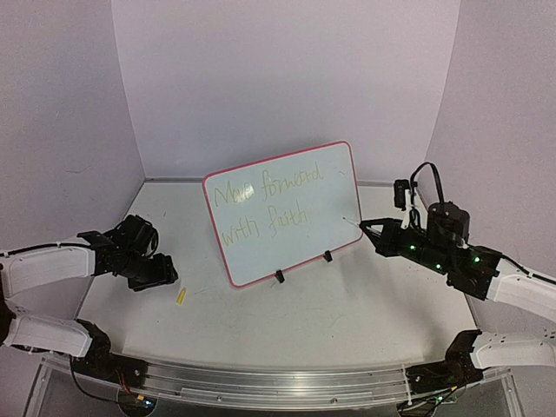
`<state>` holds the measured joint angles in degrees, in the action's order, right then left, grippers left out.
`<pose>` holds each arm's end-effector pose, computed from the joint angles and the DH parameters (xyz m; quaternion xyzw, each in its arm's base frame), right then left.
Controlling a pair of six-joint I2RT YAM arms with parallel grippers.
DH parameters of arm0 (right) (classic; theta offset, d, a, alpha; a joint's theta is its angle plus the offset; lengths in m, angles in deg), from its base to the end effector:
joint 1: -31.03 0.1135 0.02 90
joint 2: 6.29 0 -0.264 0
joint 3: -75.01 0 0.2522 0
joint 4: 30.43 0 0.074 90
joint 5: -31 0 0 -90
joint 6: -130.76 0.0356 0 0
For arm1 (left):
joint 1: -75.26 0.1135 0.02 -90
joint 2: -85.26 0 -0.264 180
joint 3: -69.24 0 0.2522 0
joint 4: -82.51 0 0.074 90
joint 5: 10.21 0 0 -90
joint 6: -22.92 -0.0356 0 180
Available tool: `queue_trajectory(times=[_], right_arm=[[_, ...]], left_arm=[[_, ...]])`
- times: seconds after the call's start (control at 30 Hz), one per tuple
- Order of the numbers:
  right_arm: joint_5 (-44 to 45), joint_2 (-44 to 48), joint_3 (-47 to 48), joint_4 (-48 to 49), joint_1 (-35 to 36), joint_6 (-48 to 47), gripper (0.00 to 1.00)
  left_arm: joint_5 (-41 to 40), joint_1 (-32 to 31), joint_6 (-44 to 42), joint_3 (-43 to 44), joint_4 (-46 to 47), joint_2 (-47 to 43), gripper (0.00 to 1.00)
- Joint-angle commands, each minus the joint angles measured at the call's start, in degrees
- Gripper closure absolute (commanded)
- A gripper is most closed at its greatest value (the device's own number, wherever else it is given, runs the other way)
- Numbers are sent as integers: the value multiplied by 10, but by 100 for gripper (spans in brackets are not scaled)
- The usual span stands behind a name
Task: Write a sentence on the whiteboard
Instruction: Pick up the pen cap from the center of the board.
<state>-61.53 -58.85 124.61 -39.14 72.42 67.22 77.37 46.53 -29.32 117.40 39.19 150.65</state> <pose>0.1630 0.1458 0.2879 -0.1145 0.7668 0.3666 0.5144 0.1803 -0.0971 0.1834 -0.0815 0.9635 -0.1222 0.2237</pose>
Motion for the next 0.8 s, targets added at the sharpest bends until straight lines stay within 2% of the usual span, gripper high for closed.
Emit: queue_trajectory(times=[0.0, 0.07, 0.23, 0.4, 0.57, 0.77], right_arm=[[-3, 1, -12, 6, -2, 20, 100], [0, 2, -17, 6, -2, 22, 100], [0, -1, -23, 6, -2, 25, 100], [0, 2, -28, 7, -2, 29, 100], [5, 8, -35, 7, -2, 33, 100], [7, 4, -37, 8, -2, 35, 100]], left_arm=[[13, -18, -20, 15, 16, 41, 45], [4, -38, -21, 20, 13, 60, 50], [-7, -80, -22, 36, 7, 111, 51], [-38, -110, -11, 51, -9, 147, 58], [-59, -118, -2, 54, -24, 154, 65], [-48, -118, -8, 49, -13, 155, 67]])
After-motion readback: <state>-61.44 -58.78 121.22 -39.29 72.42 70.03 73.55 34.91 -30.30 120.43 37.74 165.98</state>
